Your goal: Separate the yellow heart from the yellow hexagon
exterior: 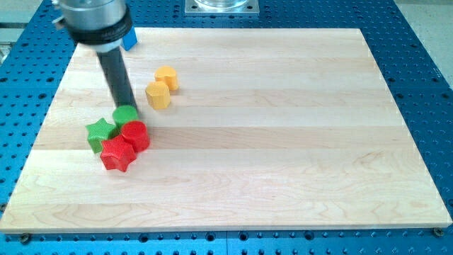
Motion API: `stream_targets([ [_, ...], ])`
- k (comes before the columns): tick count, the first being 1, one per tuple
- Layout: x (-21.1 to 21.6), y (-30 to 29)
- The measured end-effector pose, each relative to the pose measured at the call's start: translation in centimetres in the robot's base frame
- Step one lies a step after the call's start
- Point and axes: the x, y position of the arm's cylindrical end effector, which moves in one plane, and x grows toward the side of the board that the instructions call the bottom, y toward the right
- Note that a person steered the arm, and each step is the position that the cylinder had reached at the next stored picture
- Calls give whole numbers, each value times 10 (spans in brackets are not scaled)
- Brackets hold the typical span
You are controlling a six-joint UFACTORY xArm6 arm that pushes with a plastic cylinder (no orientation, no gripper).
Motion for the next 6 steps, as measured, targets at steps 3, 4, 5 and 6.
stream_targets([
  [3, 1, 80],
  [4, -54, 80],
  [5, -78, 51],
  [6, -113, 30],
])
